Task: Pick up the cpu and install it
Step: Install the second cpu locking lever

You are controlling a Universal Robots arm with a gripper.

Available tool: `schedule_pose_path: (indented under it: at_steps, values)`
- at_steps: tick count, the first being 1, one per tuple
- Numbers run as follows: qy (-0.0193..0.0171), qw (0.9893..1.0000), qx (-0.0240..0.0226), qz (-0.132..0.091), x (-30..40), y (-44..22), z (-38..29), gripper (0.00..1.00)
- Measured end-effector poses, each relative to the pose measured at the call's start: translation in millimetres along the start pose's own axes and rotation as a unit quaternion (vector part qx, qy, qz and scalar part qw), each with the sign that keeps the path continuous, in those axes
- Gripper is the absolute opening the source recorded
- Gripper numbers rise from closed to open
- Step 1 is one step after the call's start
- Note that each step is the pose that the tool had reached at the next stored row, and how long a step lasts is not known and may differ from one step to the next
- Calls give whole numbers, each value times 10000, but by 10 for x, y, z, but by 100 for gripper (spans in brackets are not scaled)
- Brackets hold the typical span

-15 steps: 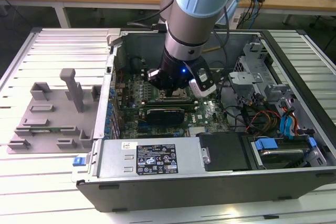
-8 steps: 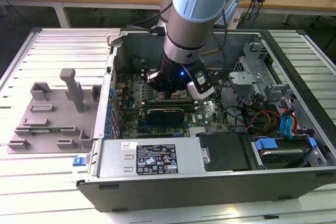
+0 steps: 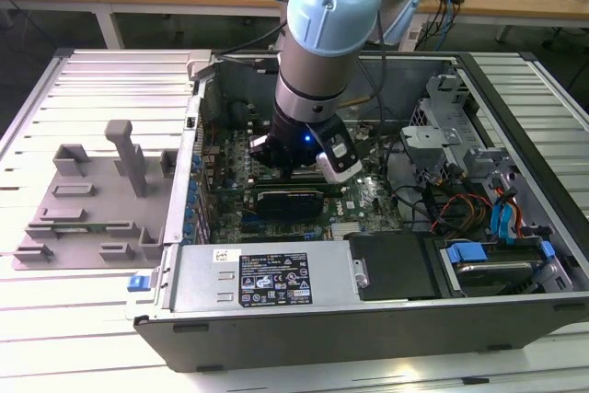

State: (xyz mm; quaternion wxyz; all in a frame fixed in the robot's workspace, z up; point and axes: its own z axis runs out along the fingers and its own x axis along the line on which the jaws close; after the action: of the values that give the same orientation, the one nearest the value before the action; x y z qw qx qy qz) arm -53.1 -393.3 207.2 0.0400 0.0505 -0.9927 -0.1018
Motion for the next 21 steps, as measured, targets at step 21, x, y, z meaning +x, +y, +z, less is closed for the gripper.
schedule_pose_path:
  at_steps: [21]
  values:
    - [-47, 10000, -34, -7, 82, 88, -116, 11]
